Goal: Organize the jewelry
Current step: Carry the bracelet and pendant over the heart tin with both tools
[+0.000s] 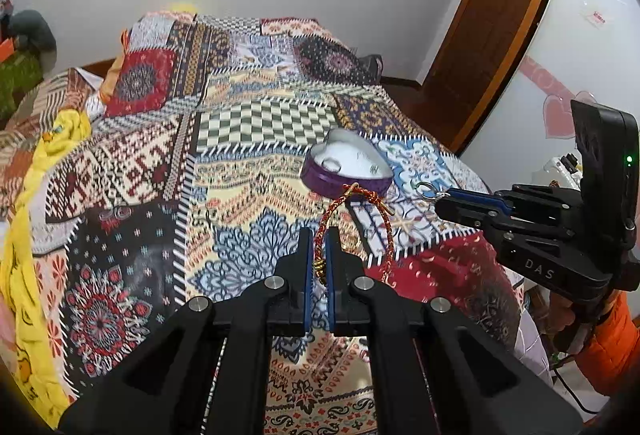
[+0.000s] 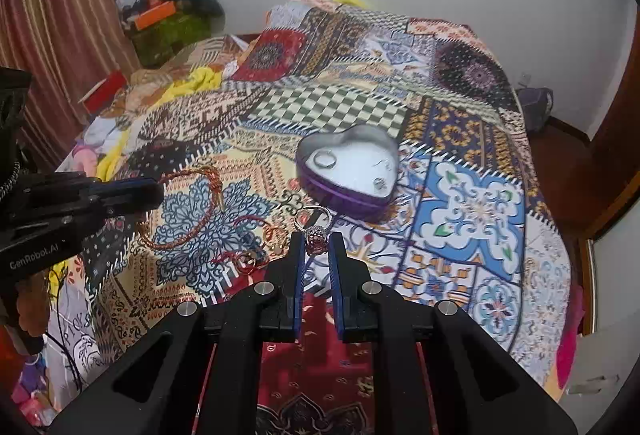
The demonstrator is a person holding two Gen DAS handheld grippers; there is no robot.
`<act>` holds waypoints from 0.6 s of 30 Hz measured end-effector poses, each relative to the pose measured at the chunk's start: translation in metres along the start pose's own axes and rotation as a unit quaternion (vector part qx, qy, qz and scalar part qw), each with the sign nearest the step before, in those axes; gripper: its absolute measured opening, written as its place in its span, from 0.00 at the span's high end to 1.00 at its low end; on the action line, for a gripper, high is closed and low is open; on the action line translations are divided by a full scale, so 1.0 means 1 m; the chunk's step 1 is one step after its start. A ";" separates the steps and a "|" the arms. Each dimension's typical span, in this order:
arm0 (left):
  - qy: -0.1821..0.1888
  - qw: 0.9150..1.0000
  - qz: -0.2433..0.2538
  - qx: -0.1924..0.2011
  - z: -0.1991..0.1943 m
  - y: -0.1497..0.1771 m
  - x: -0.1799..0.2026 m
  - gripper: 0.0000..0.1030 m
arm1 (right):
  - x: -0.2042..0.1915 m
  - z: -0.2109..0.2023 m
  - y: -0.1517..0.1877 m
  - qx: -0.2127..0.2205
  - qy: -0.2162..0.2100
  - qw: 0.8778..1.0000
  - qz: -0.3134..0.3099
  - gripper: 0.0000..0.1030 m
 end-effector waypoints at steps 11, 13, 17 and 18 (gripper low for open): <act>-0.009 0.999 0.019 0.027 0.002 -0.032 0.009 0.96 | 0.022 -0.018 -0.014 0.037 0.015 0.999 0.023 0.90; -0.009 0.999 0.021 0.031 0.006 -0.038 0.009 0.96 | 0.025 -0.020 -0.016 0.041 0.015 0.999 0.026 0.90; -0.011 0.999 0.024 0.035 0.016 -0.051 0.008 0.96 | 0.032 -0.021 -0.022 0.052 0.018 0.998 0.034 0.90; -0.012 0.999 0.025 0.034 0.018 -0.053 0.008 0.96 | 0.034 -0.021 -0.023 0.053 0.019 0.998 0.035 0.90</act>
Point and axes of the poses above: each gripper's, at about its wrist camera, not at the fingertips, and z roughly the way its jaws point, x to its right, y to its underside, the point moved 3 cm from there along z, roughly the way its jaws point, and after that the axes turned 4 degrees about y, right-handed, at the moved point
